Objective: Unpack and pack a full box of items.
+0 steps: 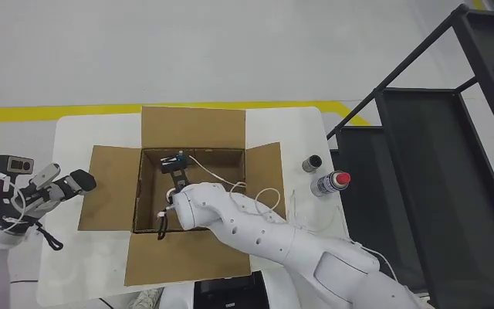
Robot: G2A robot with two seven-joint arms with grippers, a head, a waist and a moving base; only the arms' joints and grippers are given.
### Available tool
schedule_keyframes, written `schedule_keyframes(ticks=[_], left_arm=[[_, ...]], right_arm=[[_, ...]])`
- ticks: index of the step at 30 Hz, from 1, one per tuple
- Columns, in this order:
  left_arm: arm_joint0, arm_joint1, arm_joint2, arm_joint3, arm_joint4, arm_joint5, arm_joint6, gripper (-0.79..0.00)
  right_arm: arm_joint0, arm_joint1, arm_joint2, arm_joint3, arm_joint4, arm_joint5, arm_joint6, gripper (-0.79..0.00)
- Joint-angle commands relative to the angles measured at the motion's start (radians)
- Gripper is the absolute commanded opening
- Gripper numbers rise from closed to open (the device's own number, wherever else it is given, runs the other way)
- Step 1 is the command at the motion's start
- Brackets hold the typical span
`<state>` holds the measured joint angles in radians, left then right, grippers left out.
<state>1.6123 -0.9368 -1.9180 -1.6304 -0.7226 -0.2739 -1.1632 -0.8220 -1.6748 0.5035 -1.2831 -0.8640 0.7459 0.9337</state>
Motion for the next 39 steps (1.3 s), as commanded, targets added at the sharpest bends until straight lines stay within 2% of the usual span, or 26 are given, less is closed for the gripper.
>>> schedule_keyframes(ticks=[1,10,21,23,24,27,29,34,39], left_arm=[[0.0,0.0,0.0,0.0,0.0,0.0,0.0,0.0],[0.0,0.0,0.0,0.0,0.0,0.0,0.0,0.0],[0.0,0.0,0.0,0.0,0.0,0.0,0.0,0.0],[0.0,0.0,0.0,0.0,0.0,0.0,0.0,0.0],[0.0,0.0,0.0,0.0,0.0,0.0,0.0,0.0],[0.0,0.0,0.0,0.0,0.0,0.0,0.0,0.0],[0.0,0.0,0.0,0.0,0.0,0.0,0.0,0.0],[0.0,0.0,0.0,0.0,0.0,0.0,0.0,0.0],[0.0,0.0,0.0,0.0,0.0,0.0,0.0,0.0]], right_arm=[[0.017,-0.018,-0.013,0.041,0.003,0.015,-0.018,-0.785],[0.067,-0.086,-0.037,0.202,0.04,0.049,-0.048,-0.785],[0.11,-0.151,-0.046,0.343,0.087,0.011,-0.055,-0.785],[0.116,-0.16,-0.044,0.369,0.095,0.006,-0.057,-0.711],[0.118,-0.165,-0.045,0.384,0.097,0.006,-0.056,-0.588],[0.126,-0.18,-0.046,0.421,0.104,0.001,-0.059,-0.437],[0.13,-0.19,-0.046,0.44,0.108,-0.004,-0.064,0.0],[0.128,-0.202,-0.041,0.431,0.098,0.007,-0.09,0.0],[0.078,-0.178,-0.01,0.288,0.046,0.053,-0.122,0.0]])
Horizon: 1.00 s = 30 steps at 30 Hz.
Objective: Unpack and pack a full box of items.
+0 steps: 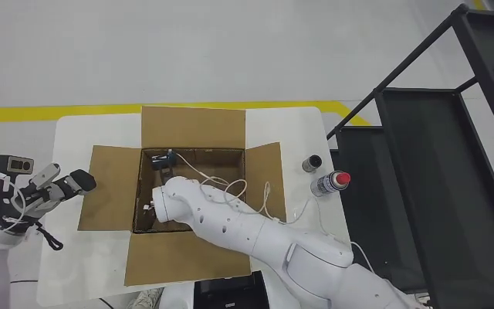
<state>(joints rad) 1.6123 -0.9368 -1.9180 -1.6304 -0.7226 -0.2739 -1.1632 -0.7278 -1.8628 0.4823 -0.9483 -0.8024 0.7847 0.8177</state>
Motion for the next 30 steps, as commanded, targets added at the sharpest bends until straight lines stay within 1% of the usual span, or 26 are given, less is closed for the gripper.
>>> schedule_keyframes(ticks=[1,4,6,7,8,9,12,14,16,19,23,30], left_arm=[[0.0,0.0,0.0,0.0,0.0,0.0,0.0,0.0],[0.0,0.0,0.0,0.0,0.0,0.0,0.0,0.0],[0.0,0.0,0.0,0.0,0.0,0.0,0.0,0.0],[0.0,0.0,0.0,0.0,0.0,0.0,0.0,0.0],[0.0,0.0,0.0,0.0,0.0,0.0,0.0,0.0],[0.0,0.0,0.0,0.0,0.0,0.0,0.0,0.0],[0.0,0.0,0.0,0.0,0.0,0.0,0.0,0.0],[0.0,0.0,0.0,0.0,0.0,0.0,0.0,0.0],[0.0,0.0,0.0,0.0,0.0,0.0,0.0,0.0],[0.0,0.0,0.0,0.0,0.0,0.0,0.0,0.0],[0.0,0.0,0.0,0.0,0.0,0.0,0.0,0.0],[0.0,0.0,0.0,0.0,0.0,0.0,0.0,0.0]], right_arm=[[-0.036,0.021,0.023,-0.097,-0.033,0.025,-0.01,0.0],[-0.12,0.072,0.068,-0.288,-0.111,0.029,-0.002,0.0],[-0.191,0.116,0.103,-0.428,-0.21,0.024,0.017,0.0],[-0.22,0.131,0.115,-0.483,-0.24,0.017,0.031,0.0],[-0.266,0.153,0.138,-0.571,-0.279,-0.004,0.053,0.0],[-0.331,0.184,0.173,-0.678,-0.34,-0.038,0.085,0.0],[-0.487,0.242,0.258,-0.917,-0.435,-0.16,0.137,0.0],[-0.589,0.273,0.323,-1.046,-0.46,-0.257,0.131,0.0],[-0.687,0.296,0.395,-1.149,-0.449,-0.338,0.092,0.0],[-0.819,0.321,0.501,-1.257,-0.4,-0.436,0.009,0.0],[-0.958,0.344,0.632,-1.344,-0.314,-0.548,-0.091,0.0],[-1.128,0.365,0.825,-1.402,-0.149,-0.65,-0.26,0.0]])
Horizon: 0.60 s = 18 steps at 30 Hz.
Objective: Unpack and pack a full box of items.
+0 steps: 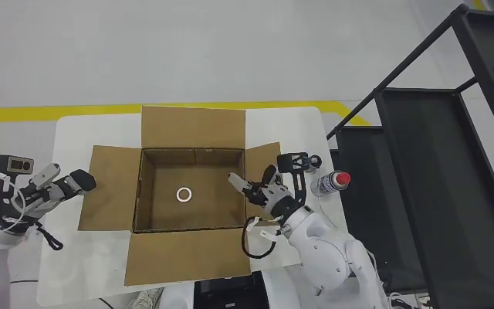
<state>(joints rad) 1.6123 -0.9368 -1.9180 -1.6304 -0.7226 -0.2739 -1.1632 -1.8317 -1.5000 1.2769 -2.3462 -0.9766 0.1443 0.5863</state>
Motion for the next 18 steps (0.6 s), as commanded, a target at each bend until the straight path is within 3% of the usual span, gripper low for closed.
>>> schedule_keyframes(ticks=[1,9,18], left_arm=[[0.0,0.0,0.0,0.0,0.0,0.0,0.0,0.0],[0.0,0.0,0.0,0.0,0.0,0.0,0.0,0.0],[0.0,0.0,0.0,0.0,0.0,0.0,0.0,0.0]], right_arm=[[-0.043,0.004,0.057,-0.004,0.028,-0.006,-0.053,0.0],[-0.128,0.013,0.155,-0.004,0.026,0.022,-0.2,0.0],[-0.148,0.017,0.147,-0.004,-0.008,0.066,-0.196,0.0]])
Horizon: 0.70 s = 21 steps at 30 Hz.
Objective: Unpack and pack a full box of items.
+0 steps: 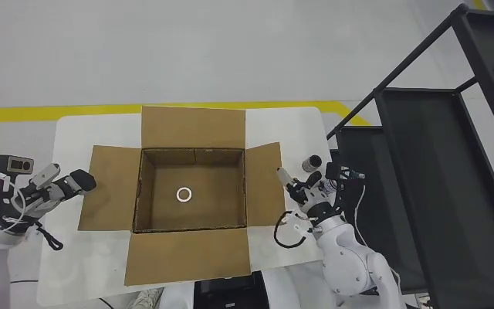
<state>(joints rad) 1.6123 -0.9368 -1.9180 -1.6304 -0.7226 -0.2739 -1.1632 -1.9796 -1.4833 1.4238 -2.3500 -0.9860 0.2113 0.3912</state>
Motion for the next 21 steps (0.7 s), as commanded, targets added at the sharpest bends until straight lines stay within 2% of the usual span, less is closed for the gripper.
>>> schedule_keyframes(ticks=[1,14,21], left_arm=[[0.0,0.0,0.0,0.0,0.0,0.0,0.0,0.0],[0.0,0.0,0.0,0.0,0.0,0.0,0.0,0.0],[0.0,0.0,0.0,0.0,0.0,0.0,0.0,0.0]], right_arm=[[0.0,0.0,0.0,0.0,0.001,-0.001,-0.001,0.0],[0.003,0.0,0.004,0.0,0.0,0.002,-0.007,0.0],[0.015,-0.001,0.124,0.042,0.086,0.042,-0.147,0.0]])
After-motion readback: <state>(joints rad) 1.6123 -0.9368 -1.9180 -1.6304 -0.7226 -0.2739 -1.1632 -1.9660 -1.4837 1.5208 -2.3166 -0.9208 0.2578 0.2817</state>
